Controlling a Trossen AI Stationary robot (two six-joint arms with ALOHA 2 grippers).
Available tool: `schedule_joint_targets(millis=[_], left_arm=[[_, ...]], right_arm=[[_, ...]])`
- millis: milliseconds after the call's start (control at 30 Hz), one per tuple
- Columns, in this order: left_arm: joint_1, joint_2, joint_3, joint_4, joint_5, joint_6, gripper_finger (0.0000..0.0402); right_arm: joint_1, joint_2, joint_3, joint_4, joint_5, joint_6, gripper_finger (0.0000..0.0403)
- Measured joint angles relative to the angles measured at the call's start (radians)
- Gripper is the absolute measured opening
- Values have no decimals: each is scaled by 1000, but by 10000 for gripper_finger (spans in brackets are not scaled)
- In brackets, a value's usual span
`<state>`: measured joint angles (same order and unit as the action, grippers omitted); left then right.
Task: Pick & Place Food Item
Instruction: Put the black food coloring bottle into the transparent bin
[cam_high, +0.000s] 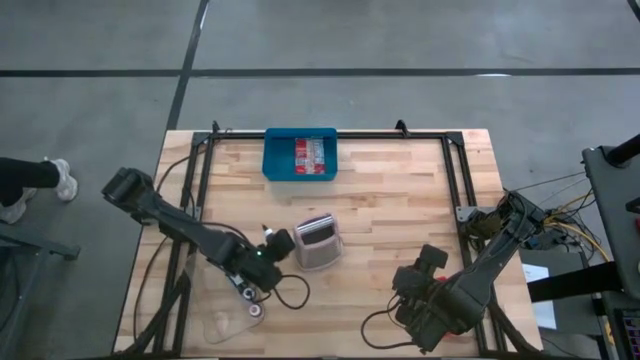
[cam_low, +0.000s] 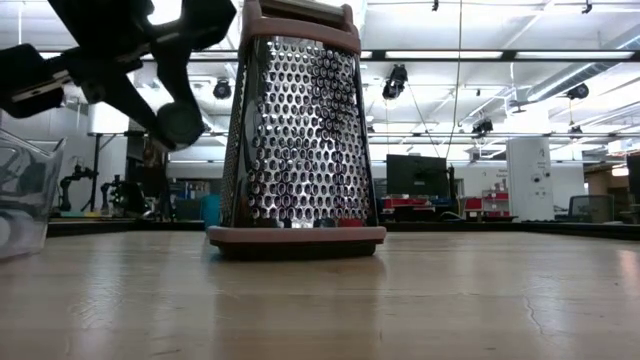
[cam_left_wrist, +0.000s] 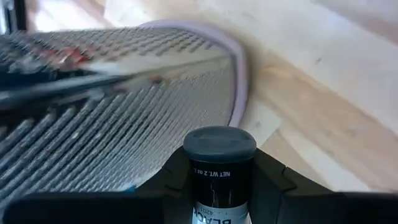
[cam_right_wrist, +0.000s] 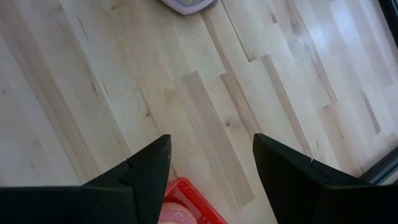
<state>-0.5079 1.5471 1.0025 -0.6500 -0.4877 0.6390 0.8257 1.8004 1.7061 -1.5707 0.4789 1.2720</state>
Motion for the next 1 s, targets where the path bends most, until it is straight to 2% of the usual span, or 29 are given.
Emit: schedule_joint_targets(millis=[200,500,733,1000], left_arm=[[-4,-59,18,-124,-57,-52,97],[-54,-198,48,-379,-51,-271,95],[-133,-260,59,-562,110,-541,95],[-219,-249,56,-564,318,-730,95]], right_arm=[[0,0,0,0,-2,0,224],[0,0,0,0,-5,0,224],[0,0,0,0,-5,0,224],[0,0,-1,3,-8,-12,224]])
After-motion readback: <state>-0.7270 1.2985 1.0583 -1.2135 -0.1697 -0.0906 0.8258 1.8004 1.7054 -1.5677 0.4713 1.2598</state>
